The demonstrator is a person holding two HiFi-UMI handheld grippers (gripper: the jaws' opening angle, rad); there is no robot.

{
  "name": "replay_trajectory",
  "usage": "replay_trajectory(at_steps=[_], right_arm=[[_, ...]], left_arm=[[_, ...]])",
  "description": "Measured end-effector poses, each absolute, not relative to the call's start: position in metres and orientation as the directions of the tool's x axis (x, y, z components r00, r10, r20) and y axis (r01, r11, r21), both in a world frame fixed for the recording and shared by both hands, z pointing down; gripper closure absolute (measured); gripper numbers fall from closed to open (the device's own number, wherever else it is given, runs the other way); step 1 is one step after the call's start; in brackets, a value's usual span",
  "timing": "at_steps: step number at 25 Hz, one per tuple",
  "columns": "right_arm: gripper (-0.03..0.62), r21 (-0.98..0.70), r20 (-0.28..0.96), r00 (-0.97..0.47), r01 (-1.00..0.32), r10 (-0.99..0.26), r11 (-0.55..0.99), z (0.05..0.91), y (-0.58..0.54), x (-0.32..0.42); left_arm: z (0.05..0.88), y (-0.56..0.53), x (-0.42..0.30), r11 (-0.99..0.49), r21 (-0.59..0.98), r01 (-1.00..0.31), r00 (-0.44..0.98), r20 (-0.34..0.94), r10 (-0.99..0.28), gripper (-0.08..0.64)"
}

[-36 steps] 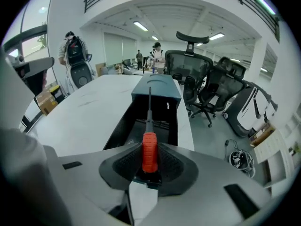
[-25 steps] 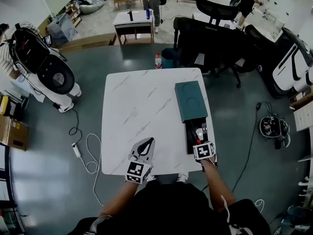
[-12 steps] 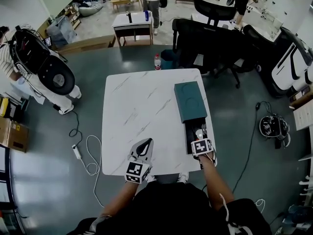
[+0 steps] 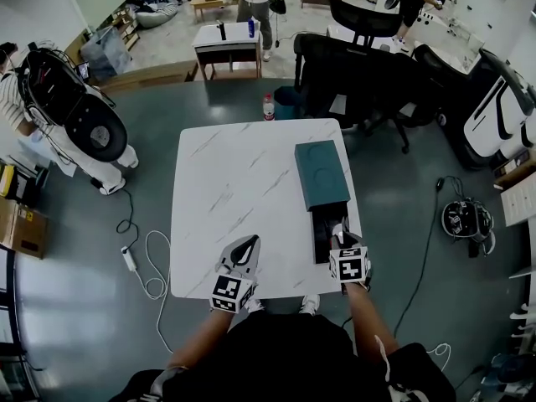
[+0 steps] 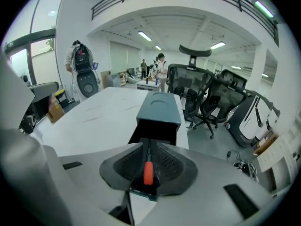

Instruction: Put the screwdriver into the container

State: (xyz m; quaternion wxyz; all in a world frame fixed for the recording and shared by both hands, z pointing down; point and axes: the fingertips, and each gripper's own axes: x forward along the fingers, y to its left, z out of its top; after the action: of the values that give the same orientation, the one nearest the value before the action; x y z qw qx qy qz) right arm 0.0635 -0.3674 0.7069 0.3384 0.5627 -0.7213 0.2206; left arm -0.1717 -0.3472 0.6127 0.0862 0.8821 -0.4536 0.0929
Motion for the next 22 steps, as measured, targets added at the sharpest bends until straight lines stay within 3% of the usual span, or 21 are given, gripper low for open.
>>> replay_trajectory(at_steps=[6, 10, 14, 22], right_arm=[[0.566, 0.055, 0.519, -0.19, -0.965, -0.834, 0.255, 0.624, -0.368, 0.051], [0.569, 0.051, 0.261, -0.265, -0.956, -0.928, 0.287, 0.551, -0.361, 0.037], [0.571, 0.114, 0.043, -0.316, -0.941, -0.948, 0.318, 0.497, -0.348, 0.027], [0.571, 0.109, 0.018, -0.337, -0.935, -0.941, 0.337, 0.485, -0.344, 0.026]], left_arm=[[0.584, -0.348, -0.162, -0.572, 0.079, -0.816, 0.576, 0.183, -0.797, 0.554], [0.559, -0.346, -0.162, -0.565, 0.109, -0.818, 0.575, 0.132, -0.807, 0.554], [0.543, -0.346, -0.159, -0.558, 0.046, -0.828, 0.56, 0.115, -0.821, 0.554], [0.526, -0.344, -0.156, -0.548, 0.01, -0.836, 0.547, 0.084, -0.833, 0.554]])
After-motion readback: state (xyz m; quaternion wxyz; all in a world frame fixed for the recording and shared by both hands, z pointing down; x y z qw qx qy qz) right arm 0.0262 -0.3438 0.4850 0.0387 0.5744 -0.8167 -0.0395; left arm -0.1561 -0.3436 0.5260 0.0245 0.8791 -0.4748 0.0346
